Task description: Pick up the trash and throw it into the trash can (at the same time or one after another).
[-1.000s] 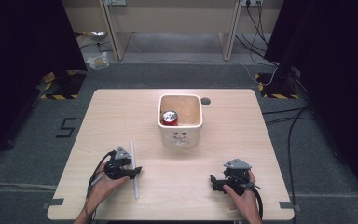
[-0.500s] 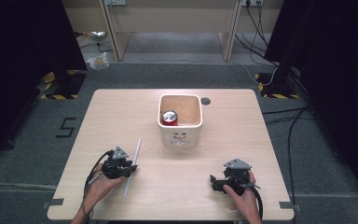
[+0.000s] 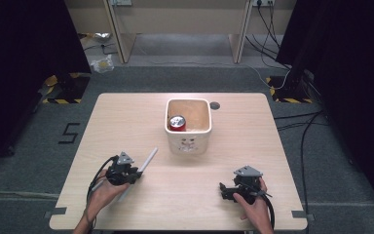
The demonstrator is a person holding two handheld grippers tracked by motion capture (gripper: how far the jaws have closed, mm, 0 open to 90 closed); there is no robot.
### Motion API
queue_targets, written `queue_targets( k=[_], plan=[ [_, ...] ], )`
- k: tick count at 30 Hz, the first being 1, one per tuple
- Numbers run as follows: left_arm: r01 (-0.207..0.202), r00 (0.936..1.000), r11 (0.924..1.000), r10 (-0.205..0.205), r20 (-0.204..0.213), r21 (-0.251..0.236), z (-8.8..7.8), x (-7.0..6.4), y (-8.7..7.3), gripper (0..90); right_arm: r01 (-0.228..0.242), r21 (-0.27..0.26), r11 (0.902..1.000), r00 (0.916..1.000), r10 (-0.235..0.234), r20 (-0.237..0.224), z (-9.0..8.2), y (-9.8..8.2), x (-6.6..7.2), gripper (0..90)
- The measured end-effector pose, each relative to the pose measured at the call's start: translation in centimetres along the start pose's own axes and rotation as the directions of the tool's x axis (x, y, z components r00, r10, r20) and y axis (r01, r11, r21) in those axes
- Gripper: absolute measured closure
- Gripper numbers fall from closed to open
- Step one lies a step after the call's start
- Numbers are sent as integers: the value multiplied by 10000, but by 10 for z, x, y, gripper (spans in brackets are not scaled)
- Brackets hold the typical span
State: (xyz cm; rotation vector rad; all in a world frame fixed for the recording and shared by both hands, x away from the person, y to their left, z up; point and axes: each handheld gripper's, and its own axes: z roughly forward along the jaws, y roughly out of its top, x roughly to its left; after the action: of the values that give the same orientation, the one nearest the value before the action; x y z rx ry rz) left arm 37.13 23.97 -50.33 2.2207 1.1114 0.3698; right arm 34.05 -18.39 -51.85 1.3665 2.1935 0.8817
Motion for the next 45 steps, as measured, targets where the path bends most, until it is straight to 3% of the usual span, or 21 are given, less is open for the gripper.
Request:
queue_targets(
  k=[5,15,19,25,32,45],
  plan=[
    [67,9999,9999,-66,130,-107,1,2,0,786,19,-5,10000,10000,-19,1,0,0,0,2],
    [286,9990,9994,-278,350,-208,1,8,0,793,16,-4,10000,10000,-16,-6,0,0,0,2],
    [502,9975,9974,-475,525,-511,-6,14,4,793,16,-3,10000,10000,-16,-5,0,0,0,2],
    [664,9966,9904,-599,570,-1215,-27,23,14,793,16,-3,10000,10000,-16,-6,0,0,0,2],
    [699,9968,9842,-626,495,-1624,-41,29,21,792,16,-4,10000,10000,-16,-1,0,0,0,2],
    [475,9983,9687,-381,431,-2438,-66,31,49,792,19,-6,10000,10000,-19,-1,0,0,0,2]
  ],
)
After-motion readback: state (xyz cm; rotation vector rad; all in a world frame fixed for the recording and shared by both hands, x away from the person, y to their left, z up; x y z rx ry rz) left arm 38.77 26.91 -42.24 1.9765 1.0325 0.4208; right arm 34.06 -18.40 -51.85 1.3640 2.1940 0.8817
